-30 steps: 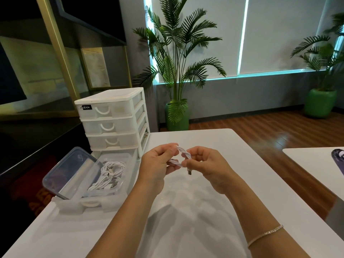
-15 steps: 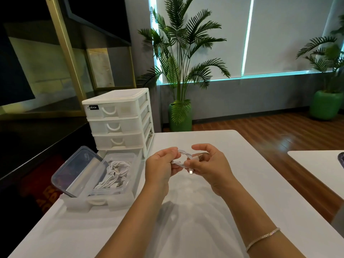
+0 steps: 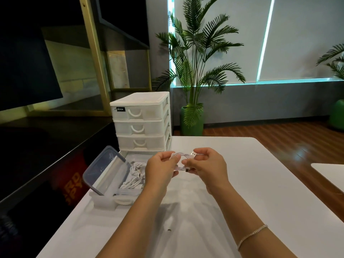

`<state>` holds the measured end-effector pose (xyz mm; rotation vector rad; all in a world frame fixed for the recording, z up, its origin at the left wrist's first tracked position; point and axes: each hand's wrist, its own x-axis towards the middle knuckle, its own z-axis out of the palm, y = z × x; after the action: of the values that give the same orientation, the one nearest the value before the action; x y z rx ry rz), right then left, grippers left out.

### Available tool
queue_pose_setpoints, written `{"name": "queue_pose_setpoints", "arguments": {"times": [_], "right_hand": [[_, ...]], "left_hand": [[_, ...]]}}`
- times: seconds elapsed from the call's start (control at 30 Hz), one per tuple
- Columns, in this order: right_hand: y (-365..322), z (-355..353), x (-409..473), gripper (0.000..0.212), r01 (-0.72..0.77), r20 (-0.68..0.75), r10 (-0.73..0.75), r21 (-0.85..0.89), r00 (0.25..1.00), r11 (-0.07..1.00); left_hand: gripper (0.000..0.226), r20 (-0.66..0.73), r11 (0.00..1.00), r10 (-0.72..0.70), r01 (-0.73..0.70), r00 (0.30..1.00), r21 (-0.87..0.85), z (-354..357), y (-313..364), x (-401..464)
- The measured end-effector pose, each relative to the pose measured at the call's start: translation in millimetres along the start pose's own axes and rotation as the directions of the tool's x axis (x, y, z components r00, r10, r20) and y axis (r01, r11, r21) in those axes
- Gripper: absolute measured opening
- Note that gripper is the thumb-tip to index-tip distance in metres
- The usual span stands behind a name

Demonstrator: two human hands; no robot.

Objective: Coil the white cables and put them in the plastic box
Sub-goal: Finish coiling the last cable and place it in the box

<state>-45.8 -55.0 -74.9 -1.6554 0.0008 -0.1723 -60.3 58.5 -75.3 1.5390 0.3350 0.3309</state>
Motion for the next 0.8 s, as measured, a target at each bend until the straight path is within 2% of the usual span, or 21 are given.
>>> {"name": "queue_pose_setpoints", "arguments": {"times": [0.1,0.17,0.27,0.37,0.53,0.67,0.8], "right_hand": [[-5,30,4,0.044,0.053,0.047,-0.049,-0.107,0.998,0.993],[-10,51,7,0.047,0.093,0.071,-0.081,-0.195,0.994,0.976],[-18,77,11,0.048,0.144,0.127,-0.11,-0.304,0.986,0.942],[-21,98,13,0.04,0.17,0.174,-0.112,-0.37,0.978,0.913],[-17,131,11,0.025,0.209,0.193,-0.127,-0.506,0.973,0.837],[-11,142,9,0.026,0.296,0.231,-0.187,-0.698,0.955,0.652],[-9,142,9,0.03,0.367,0.285,-0.24,-0.807,0.928,0.462]], "left_hand": [[0.024,-0.054,0.992,0.044,-0.038,0.998,0.118,-30,7,14],[0.025,-0.075,0.963,0.1,-0.078,0.992,0.258,-51,15,21],[0.018,-0.072,0.902,0.169,-0.125,0.983,0.414,-80,25,33],[0.009,-0.078,0.847,0.222,-0.153,0.972,0.509,-102,30,40],[0.013,-0.086,0.783,0.309,-0.202,0.947,0.588,-124,32,46],[0.014,-0.078,0.732,0.362,-0.231,0.929,0.641,-132,30,50],[0.015,-0.08,0.709,0.374,-0.229,0.924,0.667,-135,27,54]]}}
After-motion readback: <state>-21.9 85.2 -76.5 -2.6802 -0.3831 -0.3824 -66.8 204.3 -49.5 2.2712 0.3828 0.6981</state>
